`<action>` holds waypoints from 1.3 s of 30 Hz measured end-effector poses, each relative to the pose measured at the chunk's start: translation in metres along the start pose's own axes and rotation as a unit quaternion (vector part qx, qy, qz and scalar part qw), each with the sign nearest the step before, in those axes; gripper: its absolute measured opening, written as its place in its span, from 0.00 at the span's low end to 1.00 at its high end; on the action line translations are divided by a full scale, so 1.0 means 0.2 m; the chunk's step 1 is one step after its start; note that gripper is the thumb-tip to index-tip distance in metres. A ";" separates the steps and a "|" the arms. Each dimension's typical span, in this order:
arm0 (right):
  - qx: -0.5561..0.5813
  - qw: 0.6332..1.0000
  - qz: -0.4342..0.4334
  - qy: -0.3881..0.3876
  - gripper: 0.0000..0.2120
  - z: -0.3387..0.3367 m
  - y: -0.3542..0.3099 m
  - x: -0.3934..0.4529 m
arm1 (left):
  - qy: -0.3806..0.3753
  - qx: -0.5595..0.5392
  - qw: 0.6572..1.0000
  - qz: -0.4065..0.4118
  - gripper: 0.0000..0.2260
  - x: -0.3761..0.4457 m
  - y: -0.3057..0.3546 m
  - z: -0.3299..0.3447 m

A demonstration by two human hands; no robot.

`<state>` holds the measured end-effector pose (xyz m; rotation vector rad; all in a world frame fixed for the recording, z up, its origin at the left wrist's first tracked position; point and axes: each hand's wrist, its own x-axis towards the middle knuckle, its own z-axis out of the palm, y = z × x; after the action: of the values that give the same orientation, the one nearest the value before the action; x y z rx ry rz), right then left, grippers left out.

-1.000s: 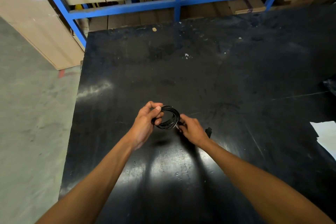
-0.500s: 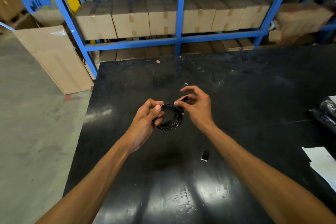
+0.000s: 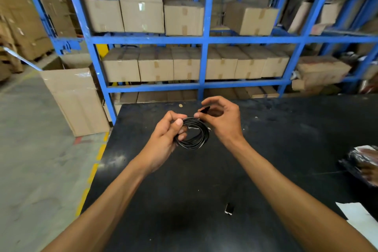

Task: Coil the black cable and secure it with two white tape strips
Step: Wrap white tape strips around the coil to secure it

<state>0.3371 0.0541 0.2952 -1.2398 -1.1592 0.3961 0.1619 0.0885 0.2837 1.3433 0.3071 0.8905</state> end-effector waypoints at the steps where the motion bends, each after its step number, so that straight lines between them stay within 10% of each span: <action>1: 0.000 1.000 -0.009 -0.004 0.17 0.00 -0.03 0.00 | -0.002 0.005 1.000 0.007 0.05 0.00 0.03 0.01; 19: 0.146 0.970 0.167 -0.095 0.18 -0.05 -0.33 0.05 | 0.027 0.161 0.985 0.056 0.06 -0.05 0.19 0.07; 39: 0.018 0.977 0.093 -0.189 0.12 -0.17 -0.42 0.07 | 0.031 0.157 0.982 0.100 0.07 -0.07 0.26 0.17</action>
<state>0.3446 0.0179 0.3790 -1.2789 -1.3508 0.8174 0.1559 0.0520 0.3354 1.6618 0.3770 1.0868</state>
